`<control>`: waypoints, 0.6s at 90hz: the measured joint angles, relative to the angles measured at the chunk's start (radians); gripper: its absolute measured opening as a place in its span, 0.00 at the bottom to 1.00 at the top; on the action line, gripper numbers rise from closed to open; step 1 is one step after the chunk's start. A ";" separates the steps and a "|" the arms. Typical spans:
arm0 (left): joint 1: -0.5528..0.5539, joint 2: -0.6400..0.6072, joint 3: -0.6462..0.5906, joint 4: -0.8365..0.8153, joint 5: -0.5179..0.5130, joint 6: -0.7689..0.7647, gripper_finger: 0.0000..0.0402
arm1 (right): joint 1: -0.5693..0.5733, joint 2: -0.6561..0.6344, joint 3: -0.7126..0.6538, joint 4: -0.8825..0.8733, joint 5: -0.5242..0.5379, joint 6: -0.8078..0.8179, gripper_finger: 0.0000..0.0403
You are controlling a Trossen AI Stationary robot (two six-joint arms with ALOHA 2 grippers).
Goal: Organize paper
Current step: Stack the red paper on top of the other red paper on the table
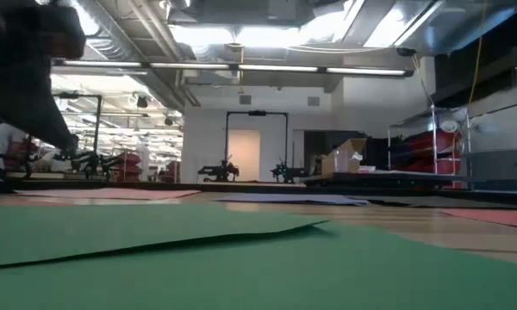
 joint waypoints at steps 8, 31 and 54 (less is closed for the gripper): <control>-0.026 0.000 0.000 0.030 -0.032 0.001 0.00 | 0.023 0.000 0.000 0.000 0.001 0.023 0.00; -0.073 0.000 0.000 0.116 -0.104 0.032 0.00 | 0.054 0.000 0.000 -0.022 0.001 0.104 0.00; -0.086 0.000 0.000 0.151 -0.127 0.074 0.00 | 0.052 0.000 0.000 -0.100 0.000 0.197 0.00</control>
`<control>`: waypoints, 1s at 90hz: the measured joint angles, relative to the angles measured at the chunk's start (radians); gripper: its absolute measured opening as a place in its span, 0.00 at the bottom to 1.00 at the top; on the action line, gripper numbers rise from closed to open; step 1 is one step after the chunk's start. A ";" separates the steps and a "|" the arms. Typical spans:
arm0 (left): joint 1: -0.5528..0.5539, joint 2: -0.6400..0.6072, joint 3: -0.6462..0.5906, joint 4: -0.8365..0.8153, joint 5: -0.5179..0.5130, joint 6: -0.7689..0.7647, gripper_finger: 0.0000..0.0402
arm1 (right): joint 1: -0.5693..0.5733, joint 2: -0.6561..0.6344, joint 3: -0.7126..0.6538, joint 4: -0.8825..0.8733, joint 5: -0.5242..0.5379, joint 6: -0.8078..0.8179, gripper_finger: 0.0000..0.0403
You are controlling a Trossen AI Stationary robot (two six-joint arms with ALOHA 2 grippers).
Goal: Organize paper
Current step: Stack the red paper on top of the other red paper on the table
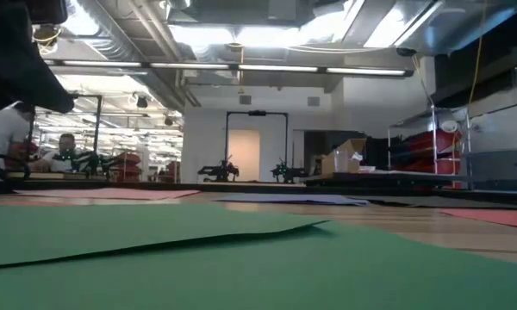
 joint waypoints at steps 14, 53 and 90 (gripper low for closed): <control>0.000 0.000 0.000 0.000 0.000 0.007 0.00 | 0.000 0.000 0.000 -0.003 0.000 0.018 0.00; 0.000 0.000 0.000 -0.001 0.000 0.011 0.00 | 0.000 0.000 0.000 -0.003 0.000 0.021 0.00; 0.000 0.000 0.000 -0.001 0.000 0.011 0.00 | 0.000 0.000 0.000 -0.003 0.000 0.021 0.00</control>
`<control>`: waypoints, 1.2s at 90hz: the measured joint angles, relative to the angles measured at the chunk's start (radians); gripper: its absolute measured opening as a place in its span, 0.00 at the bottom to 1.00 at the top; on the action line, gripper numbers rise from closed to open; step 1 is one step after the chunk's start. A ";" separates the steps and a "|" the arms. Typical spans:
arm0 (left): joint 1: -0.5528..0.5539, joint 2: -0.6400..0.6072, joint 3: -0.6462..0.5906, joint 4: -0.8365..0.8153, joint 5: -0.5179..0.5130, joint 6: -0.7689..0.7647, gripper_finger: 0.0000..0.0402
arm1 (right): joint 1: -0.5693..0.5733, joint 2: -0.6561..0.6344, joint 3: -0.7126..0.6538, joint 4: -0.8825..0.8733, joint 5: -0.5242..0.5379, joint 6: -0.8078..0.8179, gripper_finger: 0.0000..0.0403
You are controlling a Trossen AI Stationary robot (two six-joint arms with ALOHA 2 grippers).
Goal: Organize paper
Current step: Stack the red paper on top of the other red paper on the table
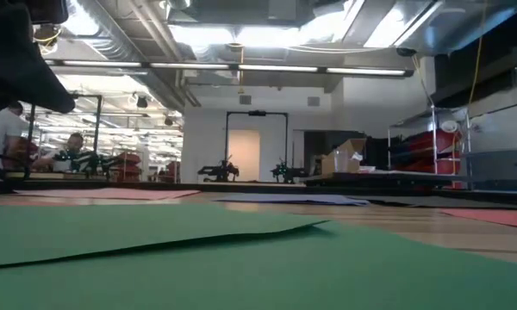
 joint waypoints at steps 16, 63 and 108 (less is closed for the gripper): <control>0.000 0.000 0.000 0.000 0.000 0.000 0.00 | 0.000 0.000 0.000 0.000 0.000 0.000 0.00; 0.000 0.000 0.000 0.000 0.000 0.000 0.00 | 0.000 0.000 0.000 -0.027 -0.081 -0.001 0.00; 0.000 0.000 -0.001 0.000 0.000 0.000 0.00 | 0.000 0.000 0.000 -0.027 -0.086 -0.001 0.16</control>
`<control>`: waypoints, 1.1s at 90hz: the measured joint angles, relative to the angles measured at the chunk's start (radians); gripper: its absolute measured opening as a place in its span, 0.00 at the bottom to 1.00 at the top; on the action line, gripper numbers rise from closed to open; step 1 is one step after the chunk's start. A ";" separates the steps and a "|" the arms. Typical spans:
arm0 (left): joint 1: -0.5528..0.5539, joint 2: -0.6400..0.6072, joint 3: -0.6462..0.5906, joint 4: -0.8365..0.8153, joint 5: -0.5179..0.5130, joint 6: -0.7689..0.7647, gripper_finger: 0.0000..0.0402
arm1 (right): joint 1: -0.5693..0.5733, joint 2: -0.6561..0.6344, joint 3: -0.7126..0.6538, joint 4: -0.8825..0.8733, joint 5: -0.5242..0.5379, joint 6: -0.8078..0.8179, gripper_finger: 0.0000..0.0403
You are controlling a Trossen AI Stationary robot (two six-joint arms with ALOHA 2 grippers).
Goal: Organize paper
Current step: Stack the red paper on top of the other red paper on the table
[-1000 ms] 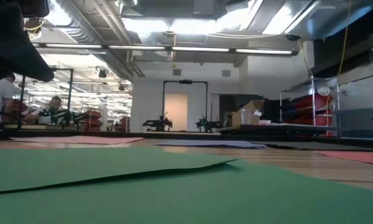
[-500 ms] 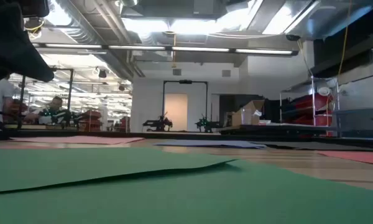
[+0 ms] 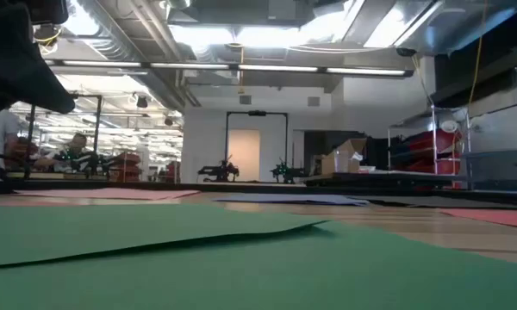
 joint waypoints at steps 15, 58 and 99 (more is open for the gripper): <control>0.000 0.000 0.000 0.000 0.000 0.000 0.00 | 0.000 0.000 0.000 0.000 -0.015 0.000 0.20; 0.000 0.000 0.000 0.000 0.000 0.000 0.00 | 0.000 0.000 0.000 -0.020 -0.027 0.030 0.20; 0.000 0.000 0.000 0.000 0.000 0.000 0.00 | 0.000 0.000 0.000 -0.024 -0.034 0.030 0.20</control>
